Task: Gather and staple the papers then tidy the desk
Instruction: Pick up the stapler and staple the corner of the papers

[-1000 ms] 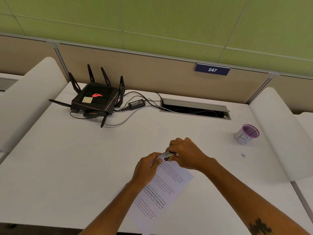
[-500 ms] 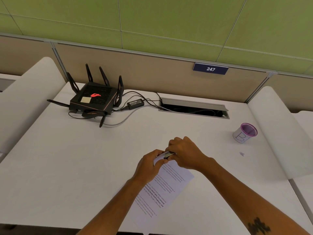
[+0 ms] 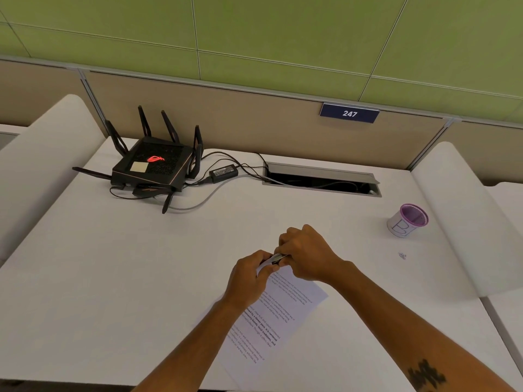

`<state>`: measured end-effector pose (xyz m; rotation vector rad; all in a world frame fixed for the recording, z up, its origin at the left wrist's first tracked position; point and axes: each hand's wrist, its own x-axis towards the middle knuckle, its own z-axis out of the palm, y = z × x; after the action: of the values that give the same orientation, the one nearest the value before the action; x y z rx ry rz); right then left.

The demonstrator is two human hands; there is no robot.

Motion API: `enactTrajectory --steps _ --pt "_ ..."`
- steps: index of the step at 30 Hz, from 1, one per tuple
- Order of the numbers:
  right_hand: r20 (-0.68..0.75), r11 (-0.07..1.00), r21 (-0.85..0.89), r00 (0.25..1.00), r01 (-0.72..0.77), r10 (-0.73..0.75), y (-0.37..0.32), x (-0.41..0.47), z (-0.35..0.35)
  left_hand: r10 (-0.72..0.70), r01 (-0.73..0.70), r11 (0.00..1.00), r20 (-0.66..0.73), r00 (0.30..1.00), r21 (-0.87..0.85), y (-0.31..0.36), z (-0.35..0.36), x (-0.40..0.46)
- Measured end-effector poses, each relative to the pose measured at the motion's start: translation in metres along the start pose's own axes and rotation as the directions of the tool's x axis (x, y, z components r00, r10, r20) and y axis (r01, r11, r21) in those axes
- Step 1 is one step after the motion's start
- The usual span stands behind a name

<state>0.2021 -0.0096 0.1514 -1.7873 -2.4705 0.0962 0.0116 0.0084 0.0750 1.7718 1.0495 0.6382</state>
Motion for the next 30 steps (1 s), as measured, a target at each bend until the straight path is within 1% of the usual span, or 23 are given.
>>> enactTrajectory --steps 5,7,9,11,13,15,17,19,21,23,26,27,30 --pt "0.005 0.999 0.010 0.999 0.035 -0.035 0.008 -0.001 -0.003 -0.023 0.025 0.996 0.022 0.999 -0.090 0.001 0.000 0.000" --pt "-0.011 0.999 0.041 1.000 0.017 -0.016 0.011 -0.002 -0.002 -0.023 0.023 0.990 0.003 1.000 -0.142 0.000 -0.001 -0.001" --pt "-0.011 0.997 0.076 1.000 -0.014 0.015 0.014 -0.004 -0.002 -0.019 0.016 0.990 -0.017 1.000 -0.140 -0.003 -0.002 0.001" --pt "0.007 0.990 0.127 0.998 -0.066 0.066 0.017 -0.007 -0.002 -0.047 0.044 0.988 -0.015 0.999 -0.147 -0.005 -0.002 0.002" --pt "0.033 0.965 0.205 0.986 -0.166 0.162 0.022 -0.011 -0.001 -0.085 0.081 0.987 -0.018 0.996 -0.137 -0.005 -0.004 0.003" --pt "0.041 0.898 0.349 0.961 -0.269 0.272 0.026 -0.017 0.000 -0.113 0.109 0.986 -0.028 0.993 -0.126 -0.006 -0.005 0.004" --pt "0.002 0.805 0.499 0.930 -0.320 0.368 0.025 -0.023 0.001 -0.130 0.123 0.981 -0.037 0.991 -0.147 -0.007 -0.007 0.005" --pt "-0.044 0.699 0.628 0.880 -0.343 0.472 0.020 -0.030 0.002 -0.147 0.136 0.975 -0.048 0.988 -0.173 -0.008 -0.008 0.006" --pt "-0.072 0.595 0.718 0.811 -0.362 0.581 0.009 -0.036 0.003 -0.166 0.151 0.969 -0.059 0.984 -0.194 -0.006 -0.009 0.008" --pt "-0.063 0.488 0.784 0.734 -0.382 0.676 -0.007 -0.043 0.005 -0.188 0.167 0.962 -0.078 0.979 -0.217 -0.001 -0.010 0.009" --pt "-0.005 0.364 0.834 0.655 -0.414 0.756 -0.032 -0.049 0.017 -0.217 0.176 0.943 -0.120 0.969 -0.282 0.010 -0.010 0.011" --pt "0.015 0.333 0.843 0.638 -0.422 0.770 -0.039 -0.049 0.022 -0.223 0.174 0.936 -0.133 0.966 -0.306 0.014 -0.009 0.011" --pt "0.064 0.263 0.871 0.624 -0.416 0.778 -0.059 -0.048 0.036 -0.246 0.172 0.908 -0.155 0.957 -0.381 0.027 -0.007 0.009"
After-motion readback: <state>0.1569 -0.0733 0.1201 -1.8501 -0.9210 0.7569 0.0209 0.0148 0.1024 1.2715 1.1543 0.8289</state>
